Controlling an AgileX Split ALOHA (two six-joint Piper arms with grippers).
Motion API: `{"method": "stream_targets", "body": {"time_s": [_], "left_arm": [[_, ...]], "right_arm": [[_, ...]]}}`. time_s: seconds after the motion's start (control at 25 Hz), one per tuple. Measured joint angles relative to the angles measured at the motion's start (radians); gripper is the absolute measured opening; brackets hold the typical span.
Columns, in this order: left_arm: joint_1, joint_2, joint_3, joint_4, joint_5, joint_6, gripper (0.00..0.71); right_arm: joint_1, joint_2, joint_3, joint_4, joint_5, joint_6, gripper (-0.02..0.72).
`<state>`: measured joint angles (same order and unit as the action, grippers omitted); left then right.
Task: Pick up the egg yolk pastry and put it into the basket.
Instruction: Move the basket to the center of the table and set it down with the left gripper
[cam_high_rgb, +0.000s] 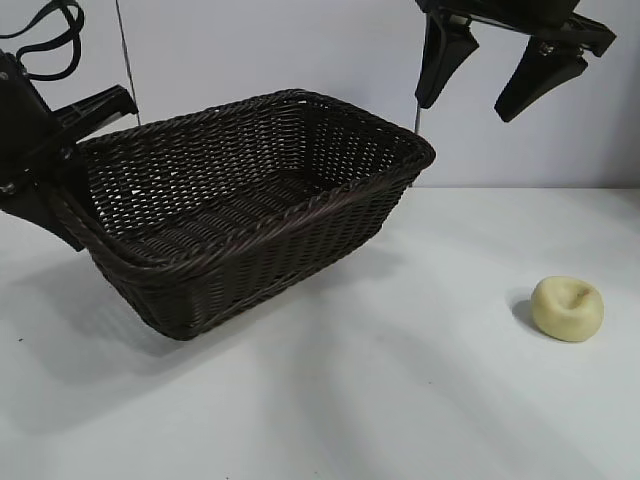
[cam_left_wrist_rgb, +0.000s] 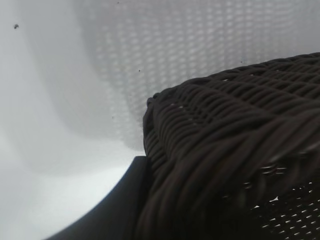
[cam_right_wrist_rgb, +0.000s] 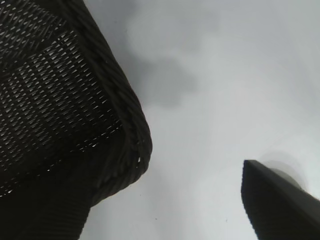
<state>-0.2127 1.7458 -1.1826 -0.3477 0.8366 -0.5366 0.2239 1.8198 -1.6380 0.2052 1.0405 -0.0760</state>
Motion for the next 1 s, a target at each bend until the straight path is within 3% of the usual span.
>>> {"method": "stream_targets", "body": {"time_s": [0.16, 0.6, 0.8, 1.0], "left_arm": [[0.021, 0.051, -0.083, 0.004, 0.068, 0.152, 0.121], [0.021, 0.251, -0.34, 0.013, 0.282, 0.495, 0.121], [0.021, 0.353, -0.478, 0.016, 0.362, 0.556, 0.121], [0.019, 0.439, -0.613, 0.016, 0.368, 0.569, 0.121]], "right_arm": [[0.0, 0.0, 0.0, 0.0, 0.002, 0.0, 0.591], [0.0, 0.0, 0.0, 0.0, 0.007, 0.0, 0.591], [0.0, 0.0, 0.0, 0.0, 0.007, 0.0, 0.591], [0.0, 0.0, 0.0, 0.001, 0.007, 0.0, 0.591]]}}
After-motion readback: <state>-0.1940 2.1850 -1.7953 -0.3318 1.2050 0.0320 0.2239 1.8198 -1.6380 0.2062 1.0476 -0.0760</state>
